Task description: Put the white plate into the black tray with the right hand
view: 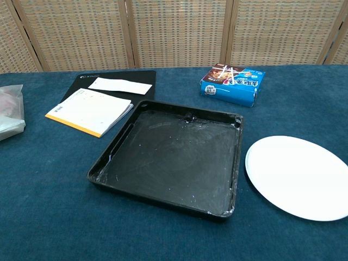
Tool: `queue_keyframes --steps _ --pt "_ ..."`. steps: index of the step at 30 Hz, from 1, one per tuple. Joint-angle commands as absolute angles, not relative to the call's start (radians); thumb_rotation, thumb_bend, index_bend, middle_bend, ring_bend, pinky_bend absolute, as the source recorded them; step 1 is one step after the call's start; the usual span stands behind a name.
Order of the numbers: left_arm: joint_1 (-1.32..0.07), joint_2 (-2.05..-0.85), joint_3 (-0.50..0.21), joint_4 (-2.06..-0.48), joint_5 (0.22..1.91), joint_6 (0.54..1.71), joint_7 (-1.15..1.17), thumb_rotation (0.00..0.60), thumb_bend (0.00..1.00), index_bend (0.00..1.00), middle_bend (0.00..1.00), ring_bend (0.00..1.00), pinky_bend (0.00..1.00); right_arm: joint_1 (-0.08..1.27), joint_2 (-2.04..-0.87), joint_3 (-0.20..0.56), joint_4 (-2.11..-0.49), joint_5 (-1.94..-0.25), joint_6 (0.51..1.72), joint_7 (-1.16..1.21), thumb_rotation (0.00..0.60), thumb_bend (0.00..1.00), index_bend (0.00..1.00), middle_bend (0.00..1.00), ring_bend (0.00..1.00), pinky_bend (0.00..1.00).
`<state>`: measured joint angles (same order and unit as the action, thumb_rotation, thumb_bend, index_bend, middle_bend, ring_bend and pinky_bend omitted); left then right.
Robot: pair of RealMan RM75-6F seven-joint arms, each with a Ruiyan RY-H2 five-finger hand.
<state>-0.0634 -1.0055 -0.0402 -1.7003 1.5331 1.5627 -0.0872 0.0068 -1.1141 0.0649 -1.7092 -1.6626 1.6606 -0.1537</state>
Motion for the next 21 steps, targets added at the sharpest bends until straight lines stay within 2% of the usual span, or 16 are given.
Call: queue_keyframes --steps 1,9,16,21 --pt "-0.063 -1.005 -0.04 -1.701 1.533 1.561 -0.088 0.6 0.0 0.0 0.0 0.0 0.0 0.009 -1.117 0.063 -1.706 -1.666 1.656 -0.159 0.6 0.0 0.01 0.0 0.0 0.0" --pt "-0.064 -1.004 -0.043 -1.701 1.528 1.555 -0.083 0.6 0.0 0.0 0.0 0.0 0.0 0.029 -1.158 0.029 -1.678 -1.698 1.597 -0.196 0.6 0.0 0.01 0.0 0.0 0.0" --pt "-0.07 -1.004 -0.052 -1.704 1.513 1.543 -0.078 0.6 0.0 0.0 0.0 0.0 0.0 0.073 -1.335 -0.014 -1.491 -1.784 1.533 -0.249 0.6 0.0 0.02 0.0 0.0 0.0" --pt "-0.077 -1.004 -0.058 -1.702 1.494 1.523 -0.078 0.6 0.0 0.0 0.0 0.0 0.0 0.131 -1.489 -0.017 -1.324 -1.815 1.477 -0.21 0.6 0.0 0.11 0.0 0.0 0.0"
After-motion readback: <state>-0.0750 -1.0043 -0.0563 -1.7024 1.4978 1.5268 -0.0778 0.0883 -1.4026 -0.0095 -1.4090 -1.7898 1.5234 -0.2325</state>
